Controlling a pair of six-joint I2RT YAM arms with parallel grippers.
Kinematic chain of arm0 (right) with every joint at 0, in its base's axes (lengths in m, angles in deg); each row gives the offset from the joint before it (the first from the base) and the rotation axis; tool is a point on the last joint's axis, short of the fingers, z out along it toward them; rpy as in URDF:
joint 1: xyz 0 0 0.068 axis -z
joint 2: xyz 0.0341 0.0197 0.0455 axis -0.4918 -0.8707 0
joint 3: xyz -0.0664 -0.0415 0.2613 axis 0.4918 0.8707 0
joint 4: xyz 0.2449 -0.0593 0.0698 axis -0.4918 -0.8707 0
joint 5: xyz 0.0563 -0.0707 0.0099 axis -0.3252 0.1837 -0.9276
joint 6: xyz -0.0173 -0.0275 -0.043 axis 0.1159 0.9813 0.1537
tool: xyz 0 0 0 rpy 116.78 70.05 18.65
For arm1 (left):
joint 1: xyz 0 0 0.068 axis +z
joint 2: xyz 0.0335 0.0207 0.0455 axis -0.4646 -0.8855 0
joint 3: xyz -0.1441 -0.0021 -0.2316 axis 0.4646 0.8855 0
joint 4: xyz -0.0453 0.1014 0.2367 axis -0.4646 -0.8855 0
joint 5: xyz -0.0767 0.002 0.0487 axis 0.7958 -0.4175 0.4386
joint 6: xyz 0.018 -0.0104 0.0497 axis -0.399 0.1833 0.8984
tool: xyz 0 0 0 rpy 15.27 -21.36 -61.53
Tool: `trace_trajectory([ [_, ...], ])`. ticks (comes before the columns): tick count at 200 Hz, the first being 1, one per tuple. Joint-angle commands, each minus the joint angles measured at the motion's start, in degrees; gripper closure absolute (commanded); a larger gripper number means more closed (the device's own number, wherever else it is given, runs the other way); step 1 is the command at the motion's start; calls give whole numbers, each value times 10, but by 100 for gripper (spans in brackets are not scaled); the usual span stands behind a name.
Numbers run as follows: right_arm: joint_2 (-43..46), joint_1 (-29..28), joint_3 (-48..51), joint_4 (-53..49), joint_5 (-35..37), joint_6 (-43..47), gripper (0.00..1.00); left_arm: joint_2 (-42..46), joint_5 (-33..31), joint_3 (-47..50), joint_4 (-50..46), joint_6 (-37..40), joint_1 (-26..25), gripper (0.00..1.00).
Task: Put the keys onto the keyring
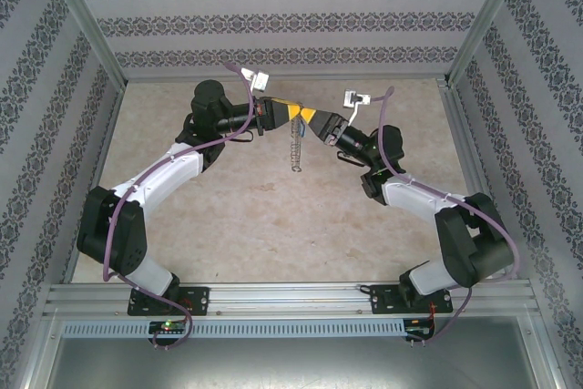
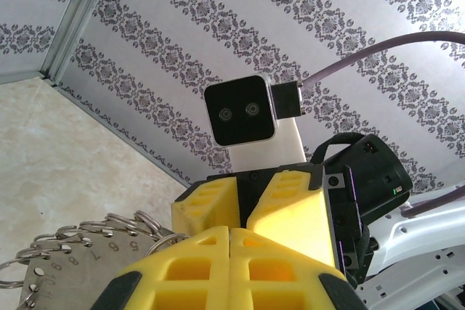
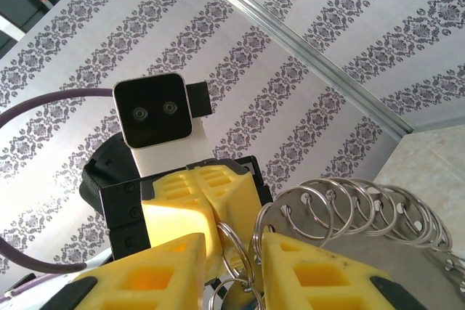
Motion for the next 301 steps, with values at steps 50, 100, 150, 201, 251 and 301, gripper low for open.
trace_trajectory([
  [50, -7, -2, -6, 45, -16, -4, 100, 6, 1, -6, 45, -4, -4, 100],
  [100, 2, 25, -17, -11, -53, 24, 100, 25, -12, -30, -75, 73, -1, 77],
  [150, -9, 60, -69, -152, -178, 122, 100, 48, -24, -76, -275, 213, 5, 46],
  [201, -45, 78, -109, -210, -283, 173, 100, 22, -9, -103, -356, 269, 24, 45],
  [251, -54, 80, -121, -239, -312, 194, 100, -24, 55, -150, -419, 298, 27, 71],
  [301, -51, 79, -116, -239, -303, 194, 100, -35, 70, -148, -412, 288, 26, 67],
])
